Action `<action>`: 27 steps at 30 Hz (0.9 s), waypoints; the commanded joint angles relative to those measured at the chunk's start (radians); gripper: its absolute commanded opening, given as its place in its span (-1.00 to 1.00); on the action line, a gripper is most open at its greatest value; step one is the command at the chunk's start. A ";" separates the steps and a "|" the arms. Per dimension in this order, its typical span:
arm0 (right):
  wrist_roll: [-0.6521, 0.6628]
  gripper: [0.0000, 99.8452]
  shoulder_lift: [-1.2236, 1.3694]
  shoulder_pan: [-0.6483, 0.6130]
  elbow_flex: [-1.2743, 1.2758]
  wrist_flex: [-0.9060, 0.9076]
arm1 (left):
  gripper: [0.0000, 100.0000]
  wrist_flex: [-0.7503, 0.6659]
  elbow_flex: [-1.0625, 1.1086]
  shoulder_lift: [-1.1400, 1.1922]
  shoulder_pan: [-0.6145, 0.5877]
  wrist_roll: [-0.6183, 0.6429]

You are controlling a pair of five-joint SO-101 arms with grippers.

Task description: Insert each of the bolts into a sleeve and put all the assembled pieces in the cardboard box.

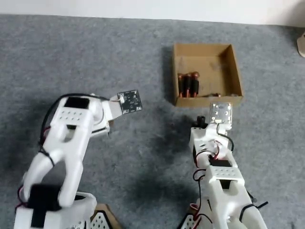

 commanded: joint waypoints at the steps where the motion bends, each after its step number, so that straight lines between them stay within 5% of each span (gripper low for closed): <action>1: 0.017 -0.99 -0.028 -0.008 -0.005 -0.019 | -0.58 0.011 -0.097 0.056 0.018 -0.066; 19: 0.063 -0.99 -0.027 -0.024 -0.005 -0.021 | -0.59 0.176 -0.426 0.529 -0.031 -0.173; 24: 0.063 -0.99 -0.027 -0.024 -0.005 -0.021 | -1.00 0.203 -0.426 0.513 -0.031 -0.173; 27: 0.063 -0.99 -0.028 -0.024 -0.004 -0.021 | -0.96 0.203 -0.424 0.504 -0.031 -0.106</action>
